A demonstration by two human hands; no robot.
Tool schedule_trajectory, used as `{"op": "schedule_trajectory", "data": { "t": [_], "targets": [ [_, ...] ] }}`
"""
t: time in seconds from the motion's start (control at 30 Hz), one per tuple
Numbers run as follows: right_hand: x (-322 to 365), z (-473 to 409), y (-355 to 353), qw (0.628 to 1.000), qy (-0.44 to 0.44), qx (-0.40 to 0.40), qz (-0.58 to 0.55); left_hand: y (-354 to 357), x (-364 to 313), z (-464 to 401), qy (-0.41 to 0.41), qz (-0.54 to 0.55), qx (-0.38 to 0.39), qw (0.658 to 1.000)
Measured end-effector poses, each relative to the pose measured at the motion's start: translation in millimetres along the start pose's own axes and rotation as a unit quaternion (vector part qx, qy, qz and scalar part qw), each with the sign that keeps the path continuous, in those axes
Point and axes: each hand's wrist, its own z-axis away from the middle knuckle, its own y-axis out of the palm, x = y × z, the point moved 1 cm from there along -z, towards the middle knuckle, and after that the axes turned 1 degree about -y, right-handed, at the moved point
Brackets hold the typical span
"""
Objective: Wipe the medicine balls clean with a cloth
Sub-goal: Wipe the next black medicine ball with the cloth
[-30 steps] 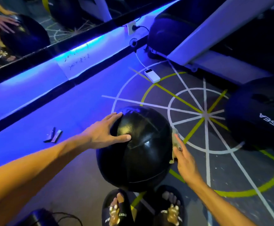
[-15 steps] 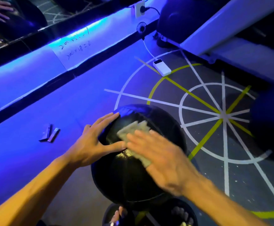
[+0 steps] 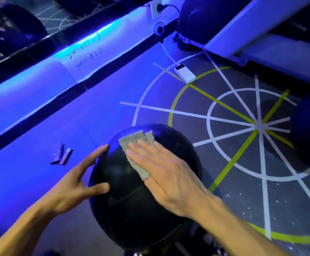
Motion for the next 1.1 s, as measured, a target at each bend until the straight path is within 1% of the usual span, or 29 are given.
{"op": "schedule_trajectory", "data": {
  "t": [0.1, 0.13, 0.2, 0.23, 0.27, 0.33, 0.37, 0.4, 0.43, 0.47, 0.5, 0.57, 0.6, 0.63, 0.67, 0.73, 0.77, 0.8, 0.83, 0.87, 0.9, 0.97, 1.03, 1.1],
  "targets": [
    [1, 18, 9, 1.0, 0.0, -0.017, 0.001, -23, 18, 19, -0.035, 0.005, -0.032, 0.999],
    [3, 25, 15, 1.0, -0.004, -0.022, 0.005, -29, 16, 24, -0.035, 0.012, -0.049, 0.998],
    [8, 33, 25, 0.999, -0.023, -0.036, 0.018, -33, 3, 27, -0.009, 0.04, -0.087, 0.995],
    [10, 35, 30, 0.998, -0.04, -0.042, 0.026, -29, -5, 25, 0.005, 0.054, -0.09, 0.994],
    [11, 36, 32, 0.997, -0.061, -0.046, 0.031, -21, -15, 22, 0.019, 0.045, -0.083, 0.995],
    [4, 34, 33, 0.994, -0.095, -0.041, 0.032, -5, -23, 14, 0.049, -0.039, -0.08, 0.995],
    [-6, 32, 32, 0.995, -0.097, -0.031, 0.022, 0, -22, 10, 0.057, -0.063, -0.089, 0.992],
    [-18, 28, 31, 0.996, -0.08, -0.029, -0.001, 2, -21, 8, 0.058, -0.061, -0.094, 0.992],
    [-32, 22, 28, 0.997, -0.041, -0.039, -0.048, 1, -20, 6, 0.059, -0.048, -0.096, 0.992],
    [-49, 17, 25, 0.991, 0.025, -0.058, -0.116, -2, -20, 4, 0.061, -0.037, -0.099, 0.993],
    [-64, 13, 22, 0.975, 0.104, -0.079, -0.178, -4, -20, 4, 0.06, -0.031, -0.101, 0.993],
    [-83, 10, 17, 0.938, 0.247, -0.113, -0.216, -6, -22, 4, 0.06, -0.019, -0.099, 0.993],
    [-78, 8, 18, 0.931, 0.271, -0.121, -0.214, -5, -22, 4, 0.061, -0.013, -0.099, 0.993],
    [-65, 8, 22, 0.936, 0.249, -0.127, -0.214, -5, -22, 4, 0.057, -0.01, -0.1, 0.993],
    [-45, 8, 29, 0.953, 0.194, -0.125, -0.194, -5, -22, 3, 0.054, -0.008, -0.101, 0.993],
    [-1, 13, 46, 0.988, 0.042, -0.111, -0.1, -8, -18, 5, 0.044, -0.005, -0.099, 0.994],
    [11, 17, 52, 0.993, -0.017, -0.093, -0.068, -10, -15, 7, 0.04, -0.003, -0.094, 0.995],
    [11, 19, 54, 0.994, -0.057, -0.084, -0.049, -11, -12, 9, 0.038, -0.001, -0.089, 0.995],
    [4, 19, 51, 0.993, -0.074, -0.081, -0.035, -12, -9, 11, 0.035, 0.002, -0.085, 0.996],
    [-10, 18, 51, 0.994, -0.066, -0.082, -0.034, -14, -7, 12, 0.032, 0.007, -0.081, 0.996],
    [-25, 16, 50, 0.994, -0.035, -0.092, -0.057, -15, -5, 14, 0.03, 0.015, -0.08, 0.996],
    [-51, 13, 49, 0.981, 0.06, -0.123, -0.138, -19, -1, 15, 0.021, 0.035, -0.067, 0.997],
    [-65, 9, 55, 0.967, 0.137, -0.114, -0.184, -30, 4, 15, -0.002, 0.04, -0.062, 0.997],
    [-77, 9, 59, 0.958, 0.183, -0.101, -0.197, -43, 8, 13, -0.012, 0.017, -0.083, 0.996]
  ]
}}
